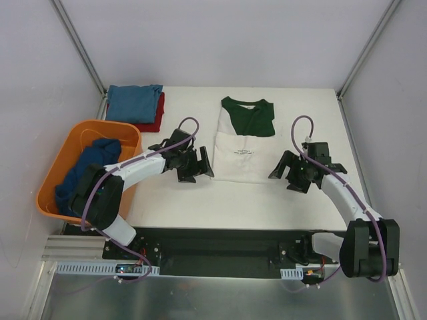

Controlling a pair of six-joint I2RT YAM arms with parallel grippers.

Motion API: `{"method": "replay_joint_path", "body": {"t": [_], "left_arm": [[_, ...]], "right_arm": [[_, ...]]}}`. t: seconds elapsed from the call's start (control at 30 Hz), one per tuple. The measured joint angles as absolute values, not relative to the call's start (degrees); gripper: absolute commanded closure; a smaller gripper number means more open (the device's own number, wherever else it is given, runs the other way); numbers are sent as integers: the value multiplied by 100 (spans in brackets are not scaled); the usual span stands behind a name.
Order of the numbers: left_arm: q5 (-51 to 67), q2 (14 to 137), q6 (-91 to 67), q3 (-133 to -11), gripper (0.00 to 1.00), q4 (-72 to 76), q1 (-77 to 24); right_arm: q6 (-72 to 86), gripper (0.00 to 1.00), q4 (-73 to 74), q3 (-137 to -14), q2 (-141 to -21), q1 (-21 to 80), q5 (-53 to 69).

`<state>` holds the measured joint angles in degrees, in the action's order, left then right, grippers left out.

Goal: Fold and stack the t-shirts
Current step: Grab one side of the 2/3 rectangular tshirt with both arms

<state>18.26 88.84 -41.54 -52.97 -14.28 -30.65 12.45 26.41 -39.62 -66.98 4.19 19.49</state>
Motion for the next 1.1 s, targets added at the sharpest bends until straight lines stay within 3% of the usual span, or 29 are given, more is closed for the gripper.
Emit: {"method": "replay_joint_path", "body": {"t": [0.2,0.23,0.33,0.47,0.6,0.97,1.1], "left_arm": [[2008,9539,-4318,-5465,37,-1135,-3065],[2060,9671,-4338,-5518,43,-1100,-3065],[2104,9994,-4423,-5645,48,-1028,-3065],[2206,10287,-4504,-5867,74,-969,-3065],[2283,10600,-4571,-6040,100,-891,-3065],[2401,10704,-4571,-6117,100,-862,-3070],[2399,10704,-4571,-6114,100,-862,-3072]], "right_arm": [[1507,3,2327,-3953,-6923,416,1822],[1531,3,2287,-3951,-6984,416,1822],[1603,3,2150,-3927,-7175,416,1826],[1662,4,1984,-3833,-7400,414,1857],[1706,17,1815,-3822,-7682,410,1973],[1752,61,1557,-3857,-8248,395,2084],[1737,91,1522,-3955,-8460,395,2016]]}}
